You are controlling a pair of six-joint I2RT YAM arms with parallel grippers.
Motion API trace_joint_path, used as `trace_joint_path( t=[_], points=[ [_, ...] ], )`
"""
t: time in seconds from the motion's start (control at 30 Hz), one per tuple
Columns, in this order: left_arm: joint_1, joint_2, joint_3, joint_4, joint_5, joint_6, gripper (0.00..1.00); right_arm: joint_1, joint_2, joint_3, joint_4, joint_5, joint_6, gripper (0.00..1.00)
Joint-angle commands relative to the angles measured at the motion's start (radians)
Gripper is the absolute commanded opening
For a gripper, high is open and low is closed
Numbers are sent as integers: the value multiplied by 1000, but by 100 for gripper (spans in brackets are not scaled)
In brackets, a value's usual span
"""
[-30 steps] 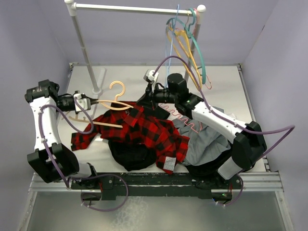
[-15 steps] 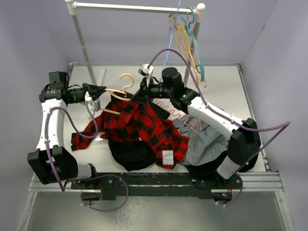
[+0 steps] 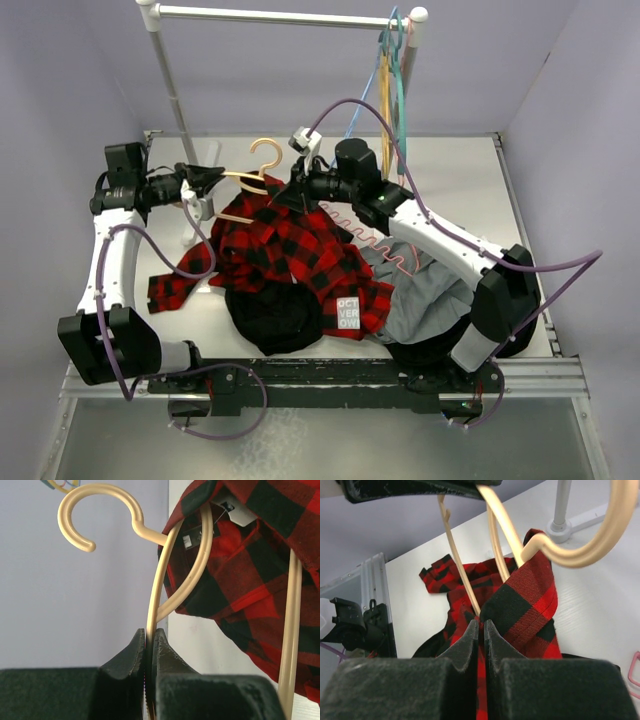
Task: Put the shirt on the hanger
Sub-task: Hang the shirt on the hanger.
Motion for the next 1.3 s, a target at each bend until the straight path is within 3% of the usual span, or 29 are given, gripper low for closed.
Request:
trace_joint_path(
  t=[0.0, 0.2, 0.4, 0.57, 0.73, 0.8, 0.83, 1.07, 1.27],
  points=[
    [-22, -36, 33, -112, 73, 121, 0, 7, -73, 26, 41, 80, -23, 0],
    [-24, -41, 42, -241, 95, 230, 0, 4, -72, 103, -43, 110, -90, 0],
    [-26, -43, 60, -241, 134, 234, 0, 3, -60, 127, -107, 77, -111, 0],
    [-36, -42, 88, -188, 162, 167, 0, 3, -76, 93, -135, 57, -122, 11],
    [-45, -39, 97, -171, 185, 130, 0, 2, -160, 39, -140, 67, -149, 49],
    [-50, -38, 97, -189, 187, 150, 0, -6, -220, 8, -133, 76, -170, 86],
    [-52, -36, 97, -197, 187, 160, 0, -14, -255, -7, -134, 76, -184, 98],
    [-63, -39, 105, -248, 196, 203, 0, -96, -465, -177, -240, 97, -274, 100],
    [-70, -39, 119, -315, 207, 263, 0, -89, -529, -383, -130, 120, -236, 91]
  ],
)
